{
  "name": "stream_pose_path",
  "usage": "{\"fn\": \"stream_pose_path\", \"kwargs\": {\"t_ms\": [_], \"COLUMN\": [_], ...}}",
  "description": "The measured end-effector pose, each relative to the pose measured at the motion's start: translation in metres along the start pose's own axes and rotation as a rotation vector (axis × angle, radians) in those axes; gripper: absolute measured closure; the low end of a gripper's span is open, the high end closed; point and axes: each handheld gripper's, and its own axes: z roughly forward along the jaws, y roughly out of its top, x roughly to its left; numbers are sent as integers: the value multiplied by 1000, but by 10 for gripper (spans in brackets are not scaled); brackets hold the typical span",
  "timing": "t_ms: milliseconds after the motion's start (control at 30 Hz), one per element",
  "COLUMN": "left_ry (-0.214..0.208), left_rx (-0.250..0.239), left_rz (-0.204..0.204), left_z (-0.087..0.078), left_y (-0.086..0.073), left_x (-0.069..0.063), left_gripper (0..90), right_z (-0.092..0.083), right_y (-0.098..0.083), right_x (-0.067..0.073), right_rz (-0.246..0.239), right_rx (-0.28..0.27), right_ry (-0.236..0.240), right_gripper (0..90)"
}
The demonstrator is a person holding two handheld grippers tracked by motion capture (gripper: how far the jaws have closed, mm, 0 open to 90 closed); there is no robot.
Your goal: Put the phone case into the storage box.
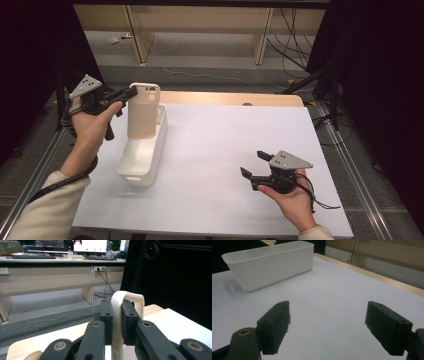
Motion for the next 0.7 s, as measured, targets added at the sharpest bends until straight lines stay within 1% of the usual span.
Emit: {"fn": "stream_pose_path", "kwargs": {"t_ms": [100, 167, 200, 300, 467, 600, 633, 667, 700], "left_ry": [4, 0, 0, 1, -3, 1, 1, -1, -4], "left_rx": [-1, -4, -6, -4, -12, -13, -12, -16, -19], "left_rz": [2, -1, -4, 8, 7, 10, 9, 9, 7], "left_z": [1, 3, 3, 4, 5, 7, 7, 8, 9], "left_y": [-1, -2, -2, -3, -3, -3, -3, -3, -3], "left_x": [3, 6, 7, 10, 14, 16, 16, 16, 16], "left_gripper": [813, 813, 813, 813, 813, 813, 813, 813, 813], "right_z": [1, 0, 0, 0, 0, 1, 0, -1, 0], "right_y": [-1, 0, 0, 0, 0, -1, 0, 0, 0], "right_x": [0, 0, 0, 0, 0, 1, 0, 0, 0], "right_rz": [-1, 1, 3, -2, 2, 7, 7, 1, 1], "right_rx": [-10, 1, -6, -1, 1, -11, 5, 18, 19], "right_ry": [-10, 0, -4, 0, 1, -11, -1, -4, -5], "right_gripper": [213, 213, 213, 214, 215, 215, 215, 215, 215]}}
